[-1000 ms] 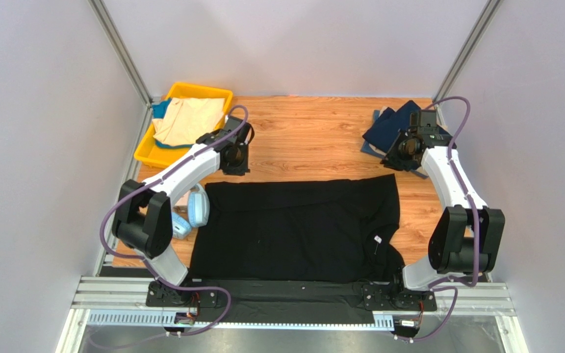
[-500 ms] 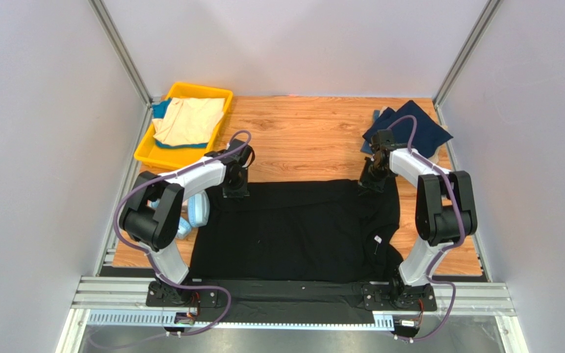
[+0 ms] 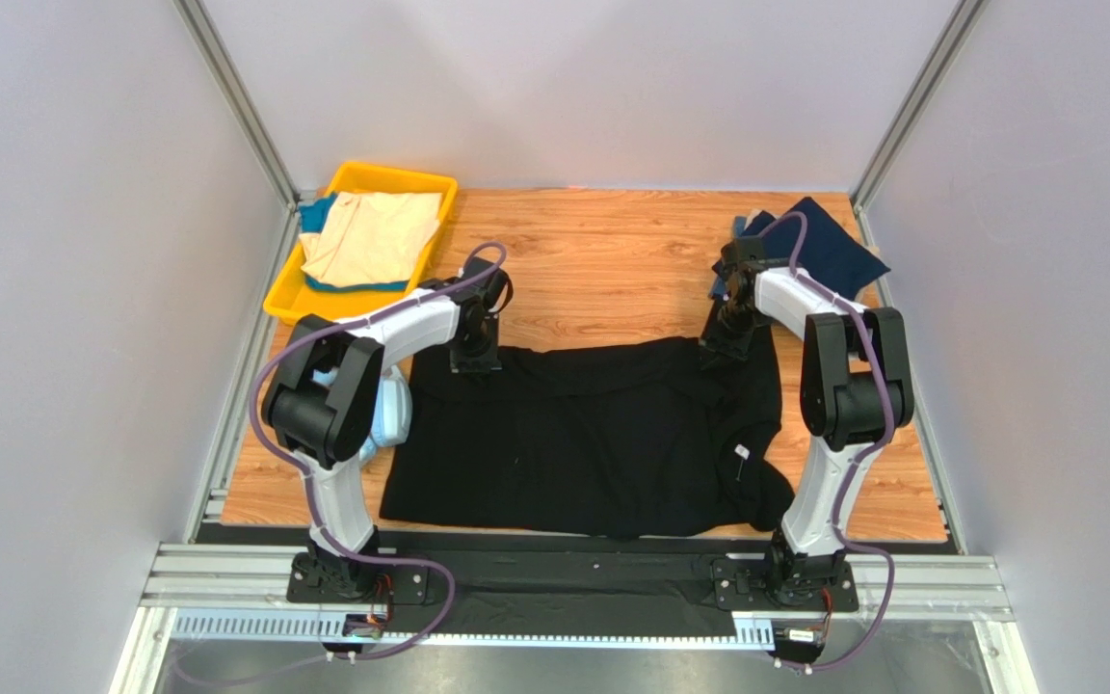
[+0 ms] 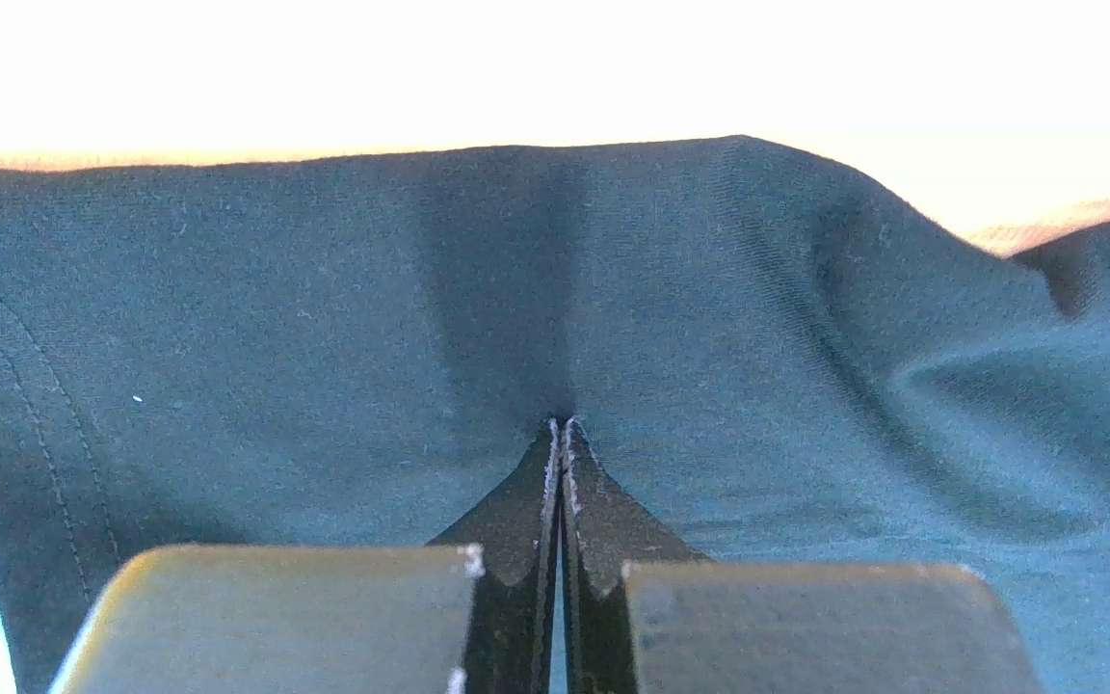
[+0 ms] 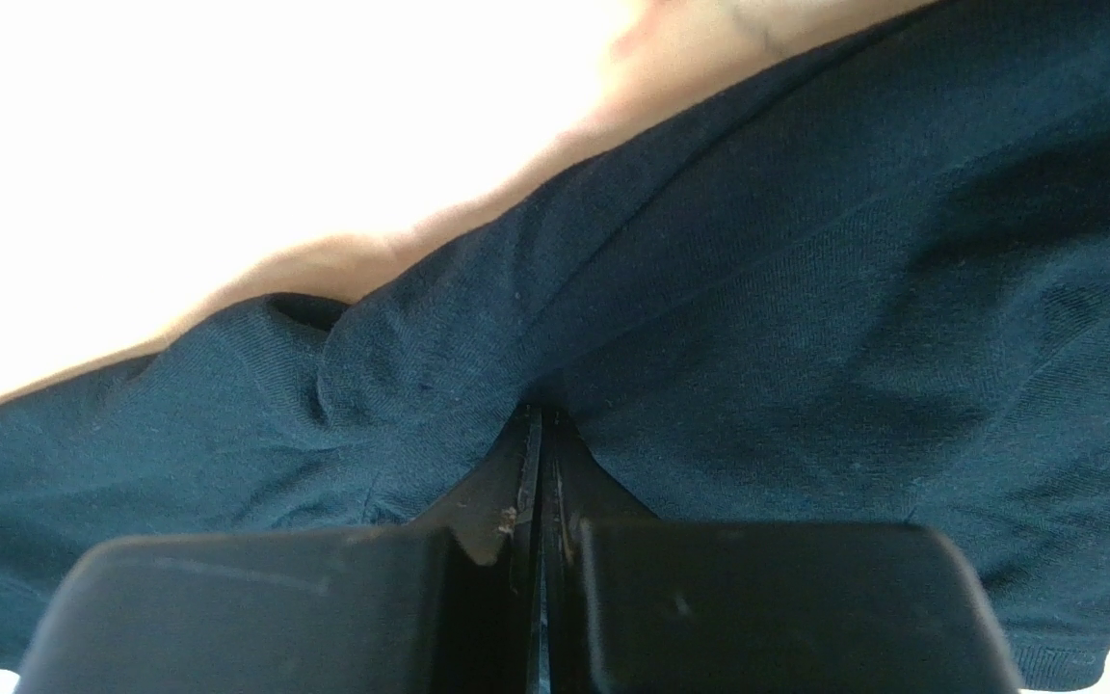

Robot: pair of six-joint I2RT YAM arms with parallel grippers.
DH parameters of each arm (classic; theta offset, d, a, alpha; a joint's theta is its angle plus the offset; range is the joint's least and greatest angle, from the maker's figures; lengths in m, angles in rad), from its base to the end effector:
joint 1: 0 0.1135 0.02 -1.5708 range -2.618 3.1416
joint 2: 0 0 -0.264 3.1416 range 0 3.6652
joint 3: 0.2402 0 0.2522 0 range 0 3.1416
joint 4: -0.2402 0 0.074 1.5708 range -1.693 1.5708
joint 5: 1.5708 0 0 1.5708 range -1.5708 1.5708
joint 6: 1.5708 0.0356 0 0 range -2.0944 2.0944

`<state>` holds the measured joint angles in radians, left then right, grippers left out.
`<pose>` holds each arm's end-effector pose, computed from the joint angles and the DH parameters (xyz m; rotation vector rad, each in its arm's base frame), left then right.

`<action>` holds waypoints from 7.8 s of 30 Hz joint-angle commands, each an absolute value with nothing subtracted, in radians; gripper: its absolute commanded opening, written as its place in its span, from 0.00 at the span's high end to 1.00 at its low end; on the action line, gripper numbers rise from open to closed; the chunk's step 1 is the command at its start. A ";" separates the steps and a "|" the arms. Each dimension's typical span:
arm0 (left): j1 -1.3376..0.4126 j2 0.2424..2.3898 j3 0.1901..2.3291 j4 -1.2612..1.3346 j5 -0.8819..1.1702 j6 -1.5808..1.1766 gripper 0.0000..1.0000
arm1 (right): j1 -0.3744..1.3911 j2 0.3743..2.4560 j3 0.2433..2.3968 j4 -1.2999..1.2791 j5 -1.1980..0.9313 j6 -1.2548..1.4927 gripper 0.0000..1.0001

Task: Fold and stack the t-shirts
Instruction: Fold the flattened tshirt in 1/3 of the way, then grap the side of the flattened tshirt closest away from the robot with both arms

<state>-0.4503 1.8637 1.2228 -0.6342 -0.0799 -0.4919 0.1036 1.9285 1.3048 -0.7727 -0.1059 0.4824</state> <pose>0.3257 -0.1543 0.1631 -0.0760 2.8398 -0.0909 0.3629 0.0415 0.1587 0.5506 2.9458 0.2277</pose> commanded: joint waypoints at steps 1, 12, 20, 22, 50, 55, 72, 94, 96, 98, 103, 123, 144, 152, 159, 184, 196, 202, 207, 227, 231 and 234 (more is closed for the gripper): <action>-0.443 1.937 1.307 -0.649 -0.083 -0.476 1.00 | 0.086 2.022 1.353 -0.752 -0.005 0.489 1.00; -0.390 2.034 1.474 -0.712 -0.064 -0.449 1.00 | -0.043 2.023 1.416 -0.798 0.023 0.495 1.00; -0.365 2.033 1.490 -0.727 -0.063 -0.440 1.00 | -0.075 2.042 1.443 -0.795 0.015 0.502 1.00; -0.365 2.028 1.488 -0.726 -0.069 -0.437 1.00 | -0.075 2.034 1.453 -0.792 -0.032 0.503 1.00; -0.518 1.424 0.968 -0.591 -0.044 -0.567 0.73 | -0.032 1.237 0.987 -0.770 -0.167 0.492 0.56; -0.574 1.393 0.887 -0.560 -0.052 -0.597 0.73 | -0.020 1.022 0.787 -0.775 -0.207 0.497 0.48; -0.653 1.531 0.853 -0.494 -0.044 -0.649 0.73 | 0.216 1.179 0.683 -0.736 -0.156 0.661 0.45; -0.543 1.680 0.933 -0.523 0.003 -0.604 1.00 | 0.241 1.752 0.969 -0.623 -0.133 0.603 0.90; -0.499 1.683 0.943 -0.534 0.002 -0.592 1.00 | 0.241 1.813 1.021 -0.627 -0.135 0.601 0.90; -0.463 1.683 0.966 -0.554 0.003 -0.574 1.00 | 0.241 1.850 1.078 -0.638 -0.133 0.591 0.90; -0.426 1.744 1.075 -0.598 -0.023 -0.528 0.99 | 0.241 1.928 1.189 -0.678 -0.138 0.568 0.82; -0.426 1.503 0.927 -0.495 0.077 -0.563 0.69 | 0.247 1.218 0.902 -0.766 -0.202 0.544 0.40; -0.426 1.302 0.793 -0.525 0.089 -0.572 0.71 | 0.249 1.161 0.560 -0.548 -0.189 0.816 0.36; -0.426 1.301 0.772 -0.532 0.112 -0.568 0.72 | 0.250 0.827 0.493 -0.581 -0.175 0.955 0.36; -0.439 1.290 0.787 -0.548 0.107 -0.563 0.73 | 0.250 0.643 0.325 -0.499 -0.097 1.071 0.32; -0.491 1.246 0.811 -0.568 0.130 -0.603 0.73 | 0.250 0.437 0.089 -0.394 -0.005 1.311 0.31; -0.508 1.239 0.804 -0.548 0.143 -0.615 0.73 | 0.249 0.383 0.063 -0.425 0.126 1.347 0.31; -0.514 1.229 0.799 -0.554 0.130 -0.623 0.73 | 0.250 0.630 0.187 -0.465 0.014 1.312 0.30; -0.518 1.226 0.793 -0.555 0.126 -0.629 0.73 | 0.249 0.727 0.193 -0.370 -0.032 1.325 0.30; -0.522 1.232 0.790 -0.572 0.106 -0.621 0.74 | 0.250 1.203 0.382 -0.262 -0.046 1.187 1.00; -0.523 1.229 0.781 -0.574 0.100 -0.618 0.74 | 0.250 1.178 0.408 -0.303 -0.045 1.129 1.00; -0.523 1.232 0.779 -0.574 0.101 -0.615 0.74 | 0.252 1.103 0.486 -0.447 -0.035 1.036 1.00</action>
<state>-0.5171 1.2449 0.7750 -0.5655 0.1074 -0.6151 0.2466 1.1667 0.4080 -0.2699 -0.0597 1.1675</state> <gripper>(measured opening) 0.261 0.009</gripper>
